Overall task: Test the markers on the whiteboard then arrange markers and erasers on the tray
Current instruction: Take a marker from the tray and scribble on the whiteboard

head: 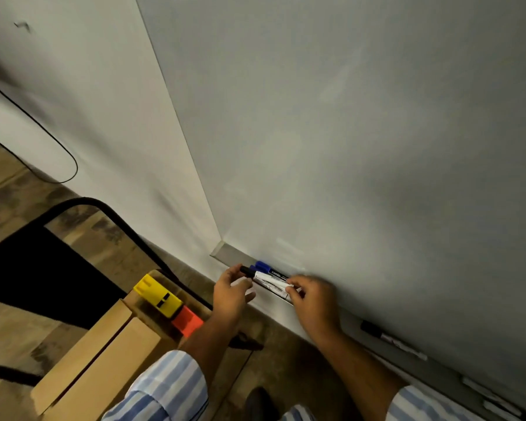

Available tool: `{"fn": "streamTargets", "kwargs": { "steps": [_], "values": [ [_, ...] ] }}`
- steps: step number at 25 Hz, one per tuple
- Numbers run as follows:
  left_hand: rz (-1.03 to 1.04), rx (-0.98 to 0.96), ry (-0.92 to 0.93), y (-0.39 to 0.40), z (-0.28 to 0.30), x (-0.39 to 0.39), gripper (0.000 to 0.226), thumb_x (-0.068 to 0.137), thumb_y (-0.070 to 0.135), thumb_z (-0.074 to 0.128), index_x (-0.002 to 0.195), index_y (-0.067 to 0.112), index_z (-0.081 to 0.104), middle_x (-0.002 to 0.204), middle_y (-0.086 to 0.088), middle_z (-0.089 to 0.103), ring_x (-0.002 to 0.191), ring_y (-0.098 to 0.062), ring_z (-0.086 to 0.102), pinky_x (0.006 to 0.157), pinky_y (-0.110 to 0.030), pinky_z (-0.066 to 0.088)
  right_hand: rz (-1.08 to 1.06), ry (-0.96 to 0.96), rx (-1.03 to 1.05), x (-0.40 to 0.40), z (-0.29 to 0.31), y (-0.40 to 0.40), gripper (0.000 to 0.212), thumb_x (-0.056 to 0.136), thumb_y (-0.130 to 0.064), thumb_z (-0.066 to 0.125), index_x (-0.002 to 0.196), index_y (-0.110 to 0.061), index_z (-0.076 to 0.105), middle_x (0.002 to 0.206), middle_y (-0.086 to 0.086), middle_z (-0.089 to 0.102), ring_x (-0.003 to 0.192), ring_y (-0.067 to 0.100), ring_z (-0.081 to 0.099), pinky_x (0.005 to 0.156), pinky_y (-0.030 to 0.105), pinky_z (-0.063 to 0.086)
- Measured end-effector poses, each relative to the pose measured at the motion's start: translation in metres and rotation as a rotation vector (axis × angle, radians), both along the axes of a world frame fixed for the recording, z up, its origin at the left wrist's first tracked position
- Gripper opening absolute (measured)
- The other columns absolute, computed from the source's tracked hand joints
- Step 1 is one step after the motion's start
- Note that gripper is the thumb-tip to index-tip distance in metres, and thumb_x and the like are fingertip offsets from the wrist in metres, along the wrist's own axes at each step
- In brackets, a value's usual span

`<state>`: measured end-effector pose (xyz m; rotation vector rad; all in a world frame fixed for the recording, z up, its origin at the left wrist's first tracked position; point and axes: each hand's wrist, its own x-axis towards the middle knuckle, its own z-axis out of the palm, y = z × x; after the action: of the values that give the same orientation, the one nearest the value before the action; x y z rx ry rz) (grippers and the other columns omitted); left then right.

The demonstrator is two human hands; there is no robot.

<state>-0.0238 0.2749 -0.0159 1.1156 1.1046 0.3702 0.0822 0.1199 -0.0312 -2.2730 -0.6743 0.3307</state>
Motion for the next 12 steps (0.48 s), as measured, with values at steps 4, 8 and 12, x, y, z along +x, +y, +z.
{"fn": "streamTargets", "kwargs": {
  "steps": [4, 8, 12],
  "values": [
    [-0.288, 0.212, 0.234, 0.015, -0.028, 0.004, 0.051, 0.099, 0.008, 0.067, 0.145, 0.027, 0.055, 0.137, -0.001, 0.059, 0.112, -0.029, 0.067, 0.087, -0.039, 0.063, -0.075, 0.115, -0.040, 0.004, -0.023, 0.001, 0.015, 0.094, -0.017, 0.078, 0.109, -0.020, 0.079, 0.098, -0.005, 0.080, 0.088, 0.012, 0.074, 0.082, 0.029, 0.062],
    [-0.490, 0.357, 0.316, 0.006, -0.040, 0.011, 0.064, 0.098, 0.013, 0.071, 0.155, 0.029, 0.047, 0.121, 0.003, 0.055, 0.098, -0.015, 0.061, 0.084, -0.028, 0.058, -0.146, 0.132, -0.074, 0.004, -0.037, -0.016, 0.018, 0.095, -0.016, 0.077, 0.112, -0.019, 0.080, 0.106, -0.002, 0.080, 0.095, 0.016, 0.074, 0.087, 0.028, 0.059],
    [-0.571, 0.361, 0.303, -0.006, -0.043, 0.018, 0.063, 0.097, 0.012, 0.071, 0.154, 0.027, 0.050, 0.103, 0.000, 0.060, 0.085, -0.013, 0.059, 0.073, -0.023, 0.056, -0.230, 0.081, -0.085, 0.005, -0.043, -0.038, 0.015, 0.096, -0.017, 0.077, 0.110, -0.017, 0.081, 0.105, 0.002, 0.081, 0.095, 0.021, 0.075, 0.086, 0.025, 0.052]
  ]
}}
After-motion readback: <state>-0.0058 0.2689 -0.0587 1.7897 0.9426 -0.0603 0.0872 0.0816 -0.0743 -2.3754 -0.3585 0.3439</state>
